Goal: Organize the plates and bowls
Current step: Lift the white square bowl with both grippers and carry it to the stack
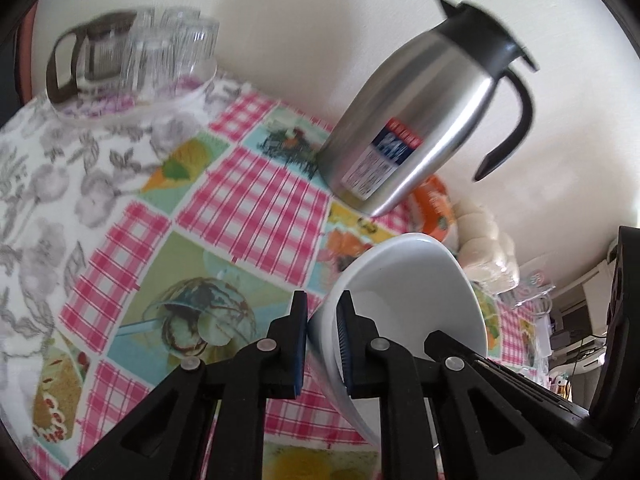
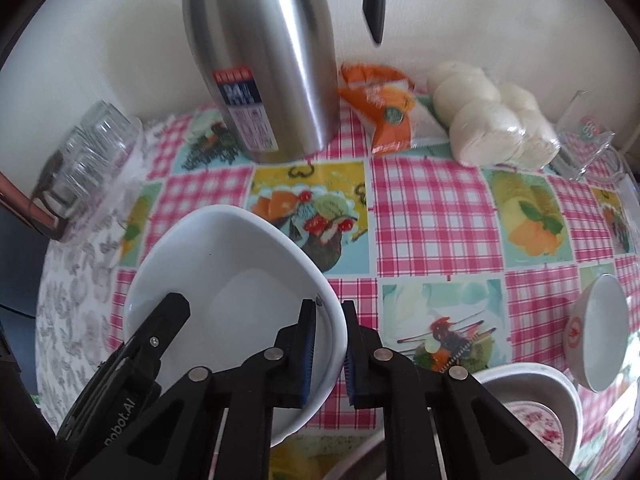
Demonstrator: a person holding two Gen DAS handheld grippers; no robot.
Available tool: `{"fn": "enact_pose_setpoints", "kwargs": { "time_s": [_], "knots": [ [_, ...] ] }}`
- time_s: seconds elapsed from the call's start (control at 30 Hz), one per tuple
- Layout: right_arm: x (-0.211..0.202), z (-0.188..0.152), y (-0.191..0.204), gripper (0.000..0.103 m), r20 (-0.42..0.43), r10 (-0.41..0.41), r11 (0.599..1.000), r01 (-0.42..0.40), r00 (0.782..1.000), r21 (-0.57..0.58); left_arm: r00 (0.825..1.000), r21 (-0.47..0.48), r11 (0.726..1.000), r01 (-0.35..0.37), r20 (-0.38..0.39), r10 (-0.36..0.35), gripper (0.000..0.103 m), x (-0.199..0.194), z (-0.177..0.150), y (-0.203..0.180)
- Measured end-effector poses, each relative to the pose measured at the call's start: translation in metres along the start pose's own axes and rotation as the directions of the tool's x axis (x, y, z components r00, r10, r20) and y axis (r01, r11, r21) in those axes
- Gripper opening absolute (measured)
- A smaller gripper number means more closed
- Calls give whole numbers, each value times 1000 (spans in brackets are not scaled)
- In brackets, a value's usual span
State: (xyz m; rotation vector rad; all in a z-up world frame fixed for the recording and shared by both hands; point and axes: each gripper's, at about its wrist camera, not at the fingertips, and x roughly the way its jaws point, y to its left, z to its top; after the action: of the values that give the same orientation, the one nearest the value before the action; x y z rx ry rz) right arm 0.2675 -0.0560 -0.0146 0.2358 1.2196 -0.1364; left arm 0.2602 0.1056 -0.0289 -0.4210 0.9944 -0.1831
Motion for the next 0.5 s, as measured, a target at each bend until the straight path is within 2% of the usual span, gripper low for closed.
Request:
{"fn": "enact_pose_setpoints", "kwargs": {
  "time_s": [0.27, 0.5],
  "knots": [
    [-63, -7, -5, 14, 96, 42, 999, -43, 995, 12, 996, 54, 998, 10, 91, -15, 15, -57, -1, -32],
    [-105, -22, -23, 14, 138, 86, 994, -93, 987, 48, 993, 126, 992, 11, 117, -26, 15, -93, -16, -62]
  ]
}}
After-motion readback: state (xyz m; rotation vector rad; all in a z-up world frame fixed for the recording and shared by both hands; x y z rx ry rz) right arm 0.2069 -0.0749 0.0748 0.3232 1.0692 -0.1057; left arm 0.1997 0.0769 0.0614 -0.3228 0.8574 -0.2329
